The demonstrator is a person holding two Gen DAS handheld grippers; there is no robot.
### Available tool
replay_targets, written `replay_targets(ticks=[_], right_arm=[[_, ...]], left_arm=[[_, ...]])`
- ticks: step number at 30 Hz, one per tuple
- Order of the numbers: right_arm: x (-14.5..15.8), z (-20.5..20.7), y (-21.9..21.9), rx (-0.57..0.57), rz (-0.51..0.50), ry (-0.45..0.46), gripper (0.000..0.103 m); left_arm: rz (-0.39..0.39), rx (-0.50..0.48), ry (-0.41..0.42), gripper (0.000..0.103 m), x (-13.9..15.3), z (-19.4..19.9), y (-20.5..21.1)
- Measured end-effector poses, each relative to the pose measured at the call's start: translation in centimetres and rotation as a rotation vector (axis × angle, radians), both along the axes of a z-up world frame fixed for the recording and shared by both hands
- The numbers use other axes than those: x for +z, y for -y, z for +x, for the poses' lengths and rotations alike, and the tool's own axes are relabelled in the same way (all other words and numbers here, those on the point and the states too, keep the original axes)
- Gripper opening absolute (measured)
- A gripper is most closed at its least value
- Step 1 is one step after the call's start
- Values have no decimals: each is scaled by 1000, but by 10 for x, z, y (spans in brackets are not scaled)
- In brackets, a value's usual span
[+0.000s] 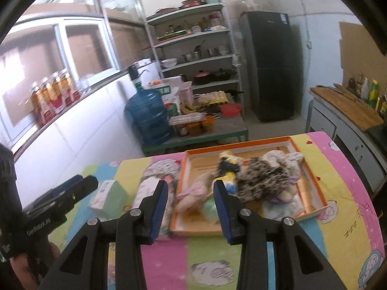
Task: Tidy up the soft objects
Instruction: 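Move both tools back over the sheet toward the clear plastic bag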
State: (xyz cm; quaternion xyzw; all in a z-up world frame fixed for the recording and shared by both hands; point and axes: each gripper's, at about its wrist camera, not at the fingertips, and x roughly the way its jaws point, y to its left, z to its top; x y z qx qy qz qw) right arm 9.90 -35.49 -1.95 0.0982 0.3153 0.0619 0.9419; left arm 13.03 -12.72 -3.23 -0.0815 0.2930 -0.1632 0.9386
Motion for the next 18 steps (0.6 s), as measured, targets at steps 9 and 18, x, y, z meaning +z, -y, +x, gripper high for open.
replay_targets(ticks=[9,18], right_arm=[[2,-23,-62,53,-10,-8,39],[-11,-42,-106,72,-9,-48,39]], left_arm=[[3,49,10,67,0,-26,-62],[16,64,14,67,-13,-38,-105]])
